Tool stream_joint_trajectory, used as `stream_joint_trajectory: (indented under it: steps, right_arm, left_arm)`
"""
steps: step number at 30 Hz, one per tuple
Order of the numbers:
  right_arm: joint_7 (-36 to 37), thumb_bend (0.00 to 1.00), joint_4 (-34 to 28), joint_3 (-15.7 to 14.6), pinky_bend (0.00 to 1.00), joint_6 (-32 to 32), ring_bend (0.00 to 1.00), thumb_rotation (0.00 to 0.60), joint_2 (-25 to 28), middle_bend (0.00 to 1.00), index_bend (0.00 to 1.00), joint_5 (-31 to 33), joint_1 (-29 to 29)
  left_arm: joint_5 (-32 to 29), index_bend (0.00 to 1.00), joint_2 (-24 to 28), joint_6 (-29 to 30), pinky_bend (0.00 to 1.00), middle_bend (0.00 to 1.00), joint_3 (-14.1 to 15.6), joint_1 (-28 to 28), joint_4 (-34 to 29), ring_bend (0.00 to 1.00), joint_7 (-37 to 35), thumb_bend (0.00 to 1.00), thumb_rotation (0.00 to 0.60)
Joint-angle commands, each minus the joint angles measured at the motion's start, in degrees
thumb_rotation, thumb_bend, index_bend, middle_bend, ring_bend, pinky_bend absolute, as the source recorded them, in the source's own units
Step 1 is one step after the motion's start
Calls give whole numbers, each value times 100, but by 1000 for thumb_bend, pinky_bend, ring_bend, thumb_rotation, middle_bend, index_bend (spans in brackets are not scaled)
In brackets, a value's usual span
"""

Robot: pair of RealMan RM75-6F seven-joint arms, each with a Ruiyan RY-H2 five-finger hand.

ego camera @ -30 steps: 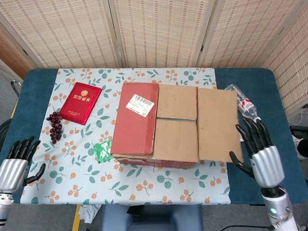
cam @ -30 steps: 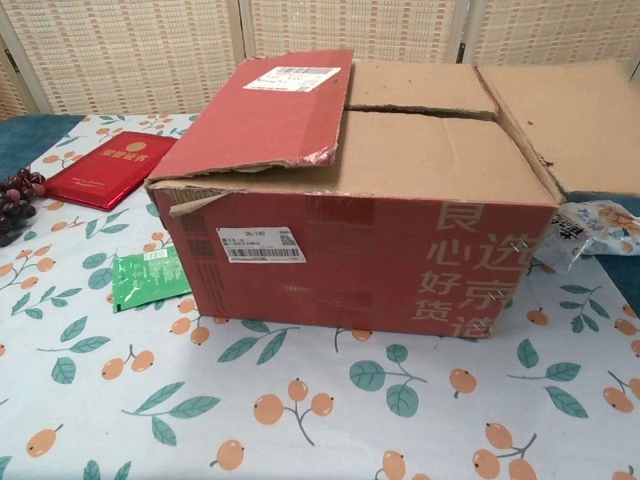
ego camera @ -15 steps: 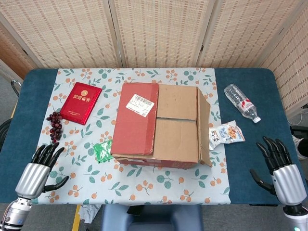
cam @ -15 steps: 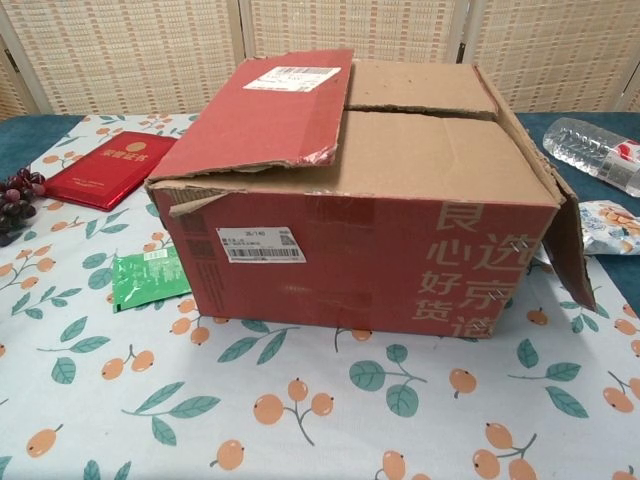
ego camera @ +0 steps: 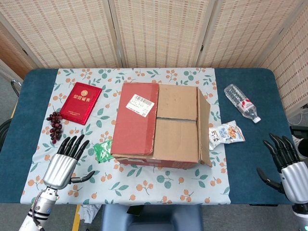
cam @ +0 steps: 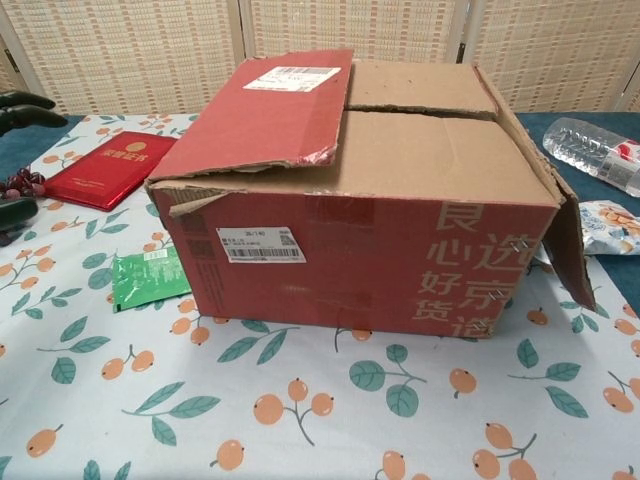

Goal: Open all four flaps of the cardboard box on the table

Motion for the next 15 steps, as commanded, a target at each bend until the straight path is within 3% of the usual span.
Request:
stream_joint_trajectory:
  steps: [1,7,12,15]
  right_arm:
    - [42,385,25,43,0,-92,0,600,15,0,0,43,45]
    - [143,385,55,111,0,-355,0,600,37,0,0,147,155]
    - [208,386,67,141,0,-382,0,600,60,0,0,148,170]
    - [263,385,78,162,0,-356,0,600,70,0,0,141,166]
  left_arm:
    - [-79,0,-114,-35,131,0,-88,-86,-122,53,181,227,97]
    - [-232,0,-431,-94,150,0,-208,-249,-381,64,611,241,166]
    - [-420,0,-614,-262,154,0,-235,-397,-582,64,916,364,197]
    - [-578,0,-731,-366,173,0,-280,-504,-671,63,1055,430,289]
